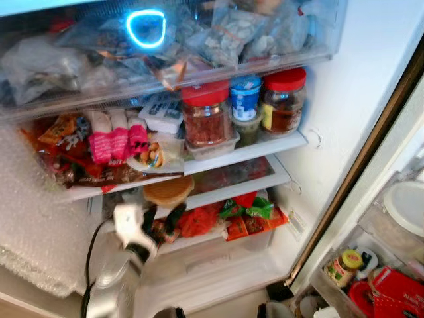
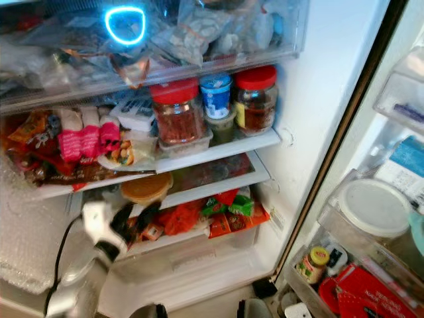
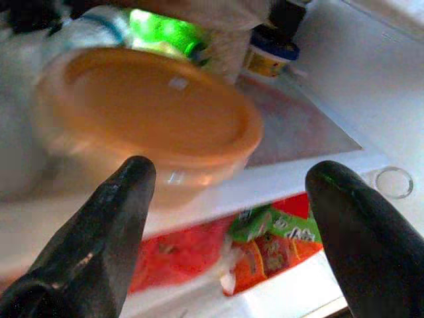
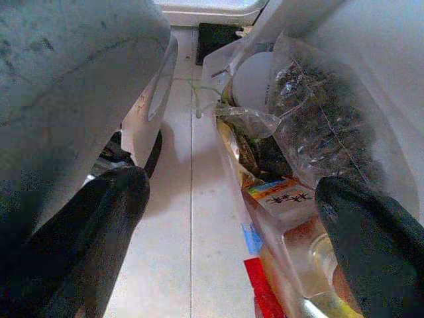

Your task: Restocking fridge

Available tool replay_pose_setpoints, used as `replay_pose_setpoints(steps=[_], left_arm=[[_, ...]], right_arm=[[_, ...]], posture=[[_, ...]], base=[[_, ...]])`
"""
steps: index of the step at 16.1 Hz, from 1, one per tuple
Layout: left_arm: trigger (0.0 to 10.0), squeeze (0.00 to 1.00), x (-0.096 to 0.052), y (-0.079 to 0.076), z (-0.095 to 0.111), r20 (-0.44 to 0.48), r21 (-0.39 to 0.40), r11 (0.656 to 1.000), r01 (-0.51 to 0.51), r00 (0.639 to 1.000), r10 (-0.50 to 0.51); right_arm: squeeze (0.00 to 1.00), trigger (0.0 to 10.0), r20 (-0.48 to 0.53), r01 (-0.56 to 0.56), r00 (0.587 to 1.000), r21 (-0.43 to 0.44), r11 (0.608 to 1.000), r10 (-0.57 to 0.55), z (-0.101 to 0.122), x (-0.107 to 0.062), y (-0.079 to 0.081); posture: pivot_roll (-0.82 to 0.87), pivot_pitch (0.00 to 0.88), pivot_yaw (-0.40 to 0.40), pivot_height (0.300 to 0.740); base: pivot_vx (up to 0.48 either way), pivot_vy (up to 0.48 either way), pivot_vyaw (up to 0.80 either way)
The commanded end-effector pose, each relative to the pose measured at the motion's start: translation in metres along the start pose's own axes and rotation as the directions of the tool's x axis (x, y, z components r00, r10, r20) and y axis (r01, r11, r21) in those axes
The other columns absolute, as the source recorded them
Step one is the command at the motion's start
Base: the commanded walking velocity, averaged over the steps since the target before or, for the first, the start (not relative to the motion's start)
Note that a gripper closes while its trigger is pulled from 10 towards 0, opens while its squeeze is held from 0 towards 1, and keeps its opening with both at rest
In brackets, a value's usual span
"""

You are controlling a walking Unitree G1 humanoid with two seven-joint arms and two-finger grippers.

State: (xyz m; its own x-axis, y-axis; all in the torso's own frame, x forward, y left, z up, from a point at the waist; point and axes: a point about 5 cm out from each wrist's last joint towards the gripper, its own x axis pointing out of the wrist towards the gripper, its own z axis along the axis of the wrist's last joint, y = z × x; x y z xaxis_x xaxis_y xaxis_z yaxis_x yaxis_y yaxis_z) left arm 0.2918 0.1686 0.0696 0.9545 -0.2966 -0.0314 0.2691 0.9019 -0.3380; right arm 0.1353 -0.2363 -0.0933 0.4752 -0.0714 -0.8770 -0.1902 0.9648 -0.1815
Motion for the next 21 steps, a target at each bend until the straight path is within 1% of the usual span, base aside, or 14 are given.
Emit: replay_pose_setpoints(steps=[1, 2, 3, 6, 8, 9, 13, 14, 15, 16, 17, 18, 20, 21], left_arm=[[10.0, 0.0, 0.004, 0.004, -0.006, -0.043, 0.051, 0.999, -0.006, 0.999, 0.008], [10.0, 0.0, 0.007, 0.006, -0.008, -0.056, 0.064, 0.998, -0.012, 0.998, 0.016], [10.0, 0.0, 0.011, 0.009, -0.01, -0.068, 0.052, 0.998, -0.03, 0.997, 0.034], [10.0, 0.0, 0.033, 0.009, -0.005, -0.083, 0.071, 0.997, -0.02, 0.996, 0.026], [10.0, 0.0, 0.037, 0.01, 0.0, -0.067, 0.06, 0.998, -0.029, 0.997, 0.033], [10.0, 0.0, 0.035, 0.01, -0.003, -0.069, 0.071, 0.997, -0.021, 0.997, 0.025], [10.0, 0.0, 0.019, 0.015, -0.01, -0.051, 0.1, 0.995, -0.014, 0.999, 0.019], [10.0, 0.0, 0.008, 0.017, -0.01, -0.029, 0.151, 0.988, -0.019, 0.999, 0.024], [10.0, 0.0, -0.001, 0.017, -0.008, -0.012, 0.218, 0.975, -0.034, 0.999, 0.038], [10.0, 0.0, -0.008, 0.02, -0.007, 0.024, 0.301, 0.947, -0.112, 0.994, 0.11], [10.0, 0.0, -0.011, 0.023, -0.006, 0.048, 0.321, 0.934, -0.156, 0.988, 0.148], [10.0, 0.0, -0.019, 0.027, -0.008, 0.072, 0.386, 0.896, -0.22, 0.975, 0.208], [10.0, 0.0, -0.033, 0.036, -0.019, 0.066, 0.393, 0.872, -0.292, 0.955, 0.291], [10.0, 0.0, -0.035, 0.037, -0.02, 0.064, 0.392, 0.869, -0.303, 0.951, 0.303]], right_arm=[[0.0, 10.0, 0.014, -0.005, 1.0, 0.014, 1.0, 0.005, 0.005, 0.001, 0.004], [0.0, 10.0, 0.014, -0.006, 1.0, 0.015, 1.0, 0.005, 0.005, 0.001, 0.004], [0.0, 10.0, 0.013, -0.006, 1.0, 0.02, 1.0, 0.006, 0.005, 0.002, 0.005], [0.0, 10.0, 0.011, -0.005, 1.0, 0.029, 1.0, 0.005, 0.005, 0.002, 0.005], [0.0, 10.0, 0.011, -0.005, 1.0, 0.033, 0.999, 0.004, 0.005, 0.002, 0.006], [0.0, 10.0, 0.011, -0.005, 1.0, 0.033, 0.999, 0.005, 0.005, 0.002, 0.006], [0.0, 10.0, 0.011, -0.008, 1.0, 0.036, 0.999, 0.008, 0.005, 0.002, 0.007], [0.0, 10.0, 0.01, -0.007, 1.0, 0.039, 0.999, 0.006, 0.005, 0.002, 0.008], [0.0, 10.0, 0.008, -0.005, 1.0, 0.043, 0.999, 0.005, 0.004, 0.002, 0.008], [0.0, 10.0, 0.004, -0.002, 1.0, 0.054, 0.999, 0.001, 0.004, 0.002, 0.007], [0.0, 10.0, 0.002, 0.0, 1.0, 0.057, 0.998, 0.0, 0.003, 0.002, 0.007], [0.0, 10.0, 0.0, -0.004, 1.0, 0.054, 0.999, 0.004, 0.003, 0.002, 0.008], [0.0, 10.0, 0.002, -0.008, 1.0, 0.051, 0.999, 0.008, 0.003, 0.002, 0.01], [0.0, 10.0, 0.002, -0.008, 1.0, 0.051, 0.999, 0.008, 0.003, 0.002, 0.01]], posture=[[-0.19, 0.022, 0.076, 0.638], [-0.19, 0.023, 0.081, 0.638], [-0.2, 0.023, 0.083, 0.638], [-0.2, 0.027, 0.084, 0.638], [-0.2, 0.026, 0.091, 0.638], [-0.2, 0.025, 0.09, 0.638], [-0.18, 0.019, 0.097, 0.638], [-0.17, 0.017, 0.101, 0.638], [-0.16, 0.015, 0.1, 0.638], [-0.14, 0.011, 0.098, 0.638], [-0.14, 0.011, 0.098, 0.638], [-0.14, 0.009, 0.096, 0.638], [-0.14, 0.0, 0.104, 0.638], [-0.14, 0.0, 0.104, 0.638]], base=[[0.0, 0.0, 0.0], [0.0, 0.0, 0.0], [0.0, 0.0, 0.0], [0.0, 0.0, 0.0], [0.0, 0.0, 0.0], [0.0, 0.0, 0.0], [0.0, 0.0, 0.0], [0.0, 0.0, 0.0], [0.0, 0.0, 0.0], [0.0, 0.0, 0.0], [0.0, 0.0, 0.0], [0.0, 0.0, 0.0], [0.0, 0.0, 0.0], [0.0, 0.0, 0.0]])
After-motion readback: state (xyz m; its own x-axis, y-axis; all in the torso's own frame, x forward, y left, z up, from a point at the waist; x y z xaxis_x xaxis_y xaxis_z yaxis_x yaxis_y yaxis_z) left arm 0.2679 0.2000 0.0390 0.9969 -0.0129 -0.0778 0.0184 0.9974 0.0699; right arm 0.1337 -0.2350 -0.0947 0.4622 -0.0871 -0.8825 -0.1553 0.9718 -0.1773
